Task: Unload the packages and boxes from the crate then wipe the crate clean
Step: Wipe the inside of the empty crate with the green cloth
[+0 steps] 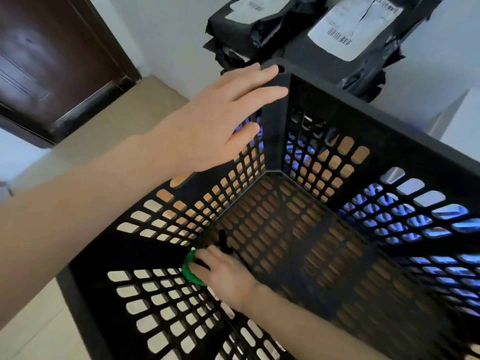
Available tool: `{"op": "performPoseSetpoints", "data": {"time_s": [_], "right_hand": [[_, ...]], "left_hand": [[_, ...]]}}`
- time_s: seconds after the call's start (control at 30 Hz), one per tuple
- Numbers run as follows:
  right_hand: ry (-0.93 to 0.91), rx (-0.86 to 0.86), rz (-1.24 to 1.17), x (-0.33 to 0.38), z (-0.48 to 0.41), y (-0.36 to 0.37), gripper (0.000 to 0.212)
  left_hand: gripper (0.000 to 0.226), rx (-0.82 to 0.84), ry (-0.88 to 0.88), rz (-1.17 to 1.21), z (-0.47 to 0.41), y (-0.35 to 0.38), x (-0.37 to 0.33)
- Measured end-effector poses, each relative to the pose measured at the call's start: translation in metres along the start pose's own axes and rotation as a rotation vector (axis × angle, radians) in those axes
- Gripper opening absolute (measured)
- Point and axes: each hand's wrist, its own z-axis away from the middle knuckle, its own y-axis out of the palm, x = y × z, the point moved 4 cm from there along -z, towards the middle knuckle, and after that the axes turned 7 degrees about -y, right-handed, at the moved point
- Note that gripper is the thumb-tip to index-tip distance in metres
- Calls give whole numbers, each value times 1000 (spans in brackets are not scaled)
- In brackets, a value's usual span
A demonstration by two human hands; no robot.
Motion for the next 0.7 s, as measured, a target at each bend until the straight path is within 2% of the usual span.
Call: {"op": "performPoseSetpoints", "data": {"time_s": [0.07, 0.23, 0.33, 0.43, 0.5, 0.63, 0.7], "right_hand": [[6, 14, 92, -20, -1, -25, 42], [432, -200, 457, -124, 26, -109, 55], [539, -272, 584, -144, 41, -124, 49], [728, -371, 526, -131, 38, -110, 45], [808, -359, 466, -118, 31, -102, 41], [827, -312, 287, -117, 35, -107, 51], [772, -341, 254, -125, 44, -113, 44]], "left_hand": [[51, -11, 14, -30, -1, 1, -1], [50, -51, 40, -86, -2, 4, -1], [50, -60, 34, -71, -2, 4, -1], [50, -62, 35, -63, 0, 5, 0], [51, -61, 35, -56, 0, 5, 1], [51, -63, 44, -56, 0, 5, 0], [52, -62, 38, -56, 0, 5, 1]]}}
